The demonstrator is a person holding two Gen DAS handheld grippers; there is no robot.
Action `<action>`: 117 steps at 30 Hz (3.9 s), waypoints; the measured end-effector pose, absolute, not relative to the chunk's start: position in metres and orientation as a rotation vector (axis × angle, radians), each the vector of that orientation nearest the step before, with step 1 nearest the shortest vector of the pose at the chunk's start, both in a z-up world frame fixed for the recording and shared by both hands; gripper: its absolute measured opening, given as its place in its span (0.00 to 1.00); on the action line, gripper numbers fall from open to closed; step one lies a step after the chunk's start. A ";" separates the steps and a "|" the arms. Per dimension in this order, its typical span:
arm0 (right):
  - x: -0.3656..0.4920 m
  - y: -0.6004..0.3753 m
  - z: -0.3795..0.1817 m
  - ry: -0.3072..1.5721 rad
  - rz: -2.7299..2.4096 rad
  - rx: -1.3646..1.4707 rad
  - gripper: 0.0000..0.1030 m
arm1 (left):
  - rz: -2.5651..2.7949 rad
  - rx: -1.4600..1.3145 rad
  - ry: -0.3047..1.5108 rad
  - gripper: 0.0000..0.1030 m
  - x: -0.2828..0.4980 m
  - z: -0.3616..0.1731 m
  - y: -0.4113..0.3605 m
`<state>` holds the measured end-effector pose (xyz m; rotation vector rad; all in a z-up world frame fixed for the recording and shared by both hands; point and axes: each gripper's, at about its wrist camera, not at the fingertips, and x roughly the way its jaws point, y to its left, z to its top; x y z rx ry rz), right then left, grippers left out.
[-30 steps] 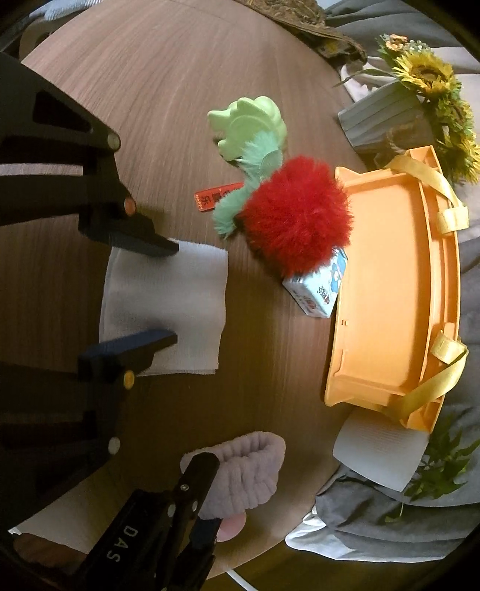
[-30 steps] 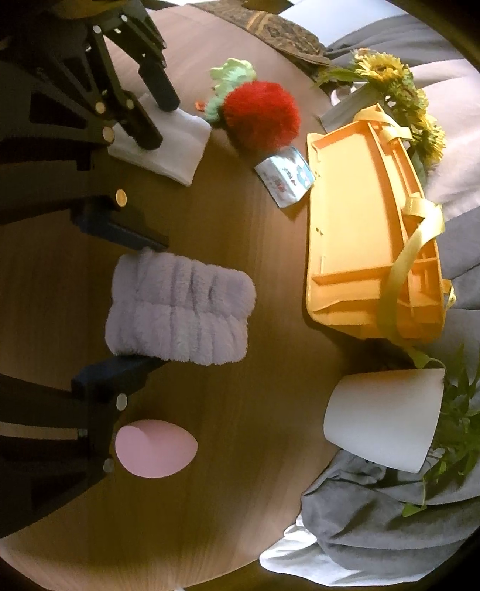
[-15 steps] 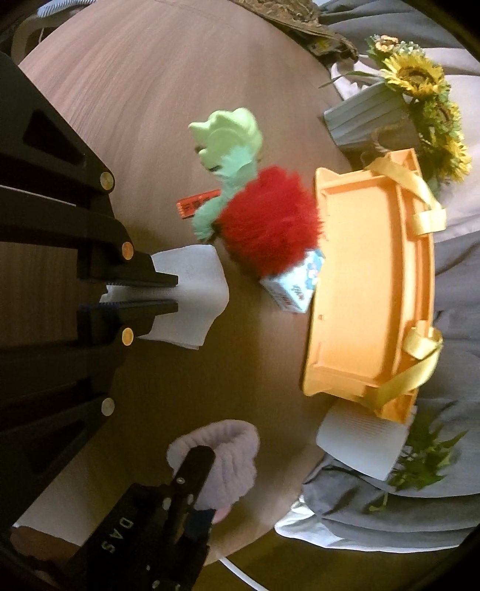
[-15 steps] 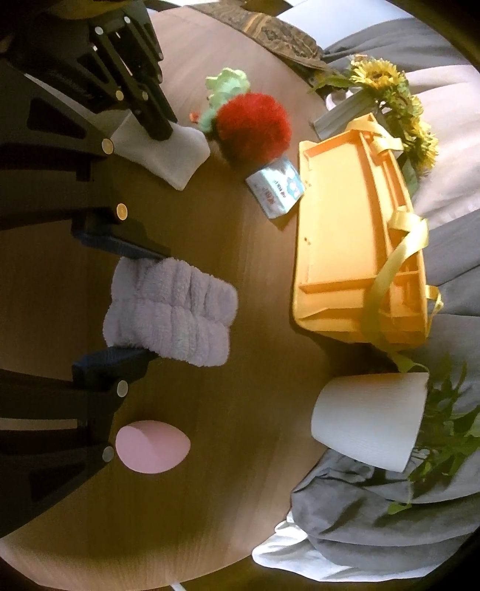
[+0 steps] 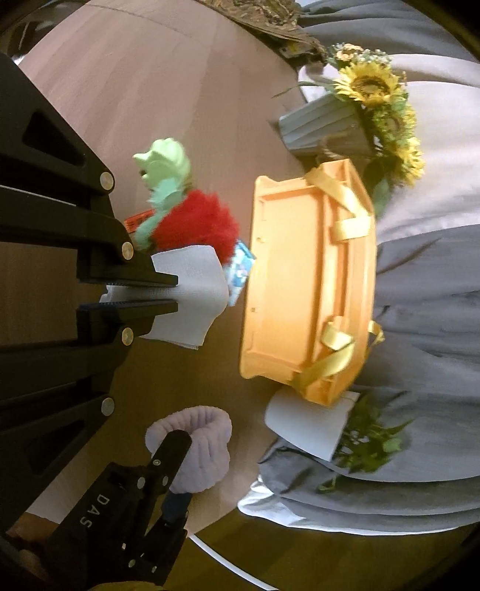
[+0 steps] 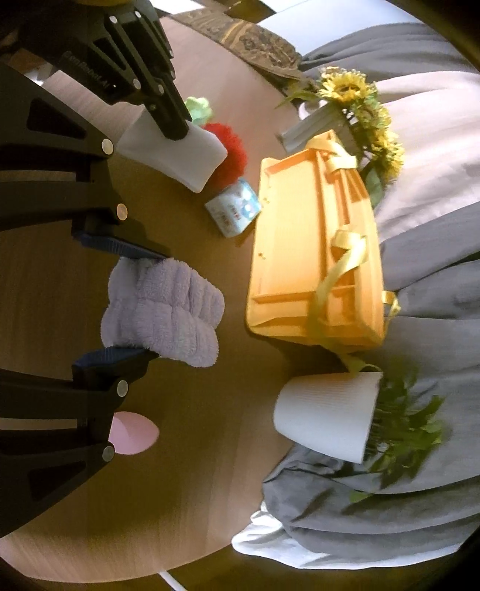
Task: Organize soft objects
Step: 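Lift the white cloth with the left tool while the right tool carries the lavender towel over the crate, then open both tools to drop the cloth and towel into the orange crate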
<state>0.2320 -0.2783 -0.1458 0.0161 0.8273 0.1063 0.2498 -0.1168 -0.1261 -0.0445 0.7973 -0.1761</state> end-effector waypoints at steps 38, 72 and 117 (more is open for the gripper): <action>0.256 -0.209 -0.033 0.486 0.031 -0.001 0.42 | -0.260 -0.025 0.458 0.08 0.294 -0.012 -0.050; 0.345 -0.199 -0.010 0.396 -0.003 -0.057 0.42 | -0.308 -0.008 0.381 0.08 0.402 0.003 -0.049; 0.415 -0.227 -0.072 0.592 -0.068 -0.029 0.73 | -0.249 0.040 0.541 0.49 0.449 -0.049 -0.060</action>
